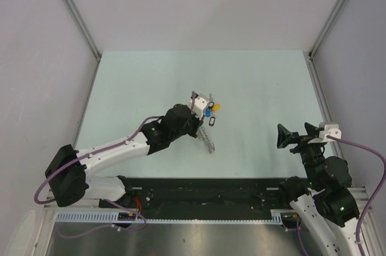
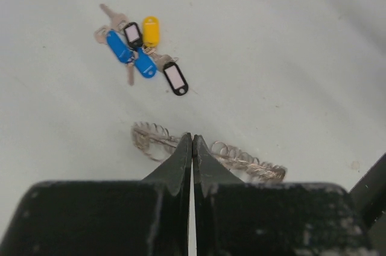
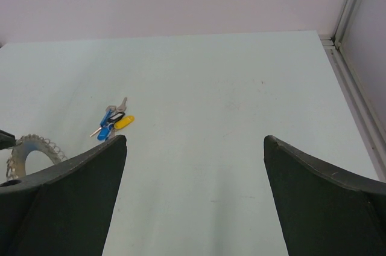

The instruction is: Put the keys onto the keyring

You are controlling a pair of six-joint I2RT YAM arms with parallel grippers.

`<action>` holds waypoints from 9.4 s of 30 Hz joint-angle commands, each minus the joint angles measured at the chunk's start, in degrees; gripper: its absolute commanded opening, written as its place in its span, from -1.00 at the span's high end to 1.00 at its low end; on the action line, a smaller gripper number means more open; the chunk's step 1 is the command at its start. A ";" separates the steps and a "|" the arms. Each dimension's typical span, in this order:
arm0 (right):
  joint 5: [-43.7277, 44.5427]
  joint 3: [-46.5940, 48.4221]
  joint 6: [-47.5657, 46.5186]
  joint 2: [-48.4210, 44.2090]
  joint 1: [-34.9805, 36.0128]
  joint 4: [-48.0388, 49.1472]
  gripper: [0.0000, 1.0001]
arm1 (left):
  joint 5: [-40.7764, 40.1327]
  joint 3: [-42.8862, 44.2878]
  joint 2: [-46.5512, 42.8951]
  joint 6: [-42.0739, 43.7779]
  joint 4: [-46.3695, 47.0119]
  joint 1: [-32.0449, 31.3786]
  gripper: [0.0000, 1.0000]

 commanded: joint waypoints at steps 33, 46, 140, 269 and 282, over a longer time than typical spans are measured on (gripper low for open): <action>-45.48 -2.26 12.61 39.90 0.84 40.37 -0.99 | 8.24 -19.04 -18.08 -4.76 26.67 1.31 0.99; -48.04 -4.46 9.63 46.14 5.15 46.57 -0.99 | 0.88 -17.12 -20.10 -8.80 15.51 1.93 0.45; -28.52 -8.06 11.30 45.26 7.00 31.10 -0.99 | 8.77 -7.97 7.76 -25.95 -10.58 6.41 0.53; -74.05 3.62 4.18 61.26 10.51 66.34 0.74 | 46.74 -15.71 -19.31 4.11 32.57 10.89 0.96; -77.74 4.50 4.36 62.23 11.83 66.78 1.00 | 46.74 -15.18 -17.47 2.97 32.67 11.42 0.95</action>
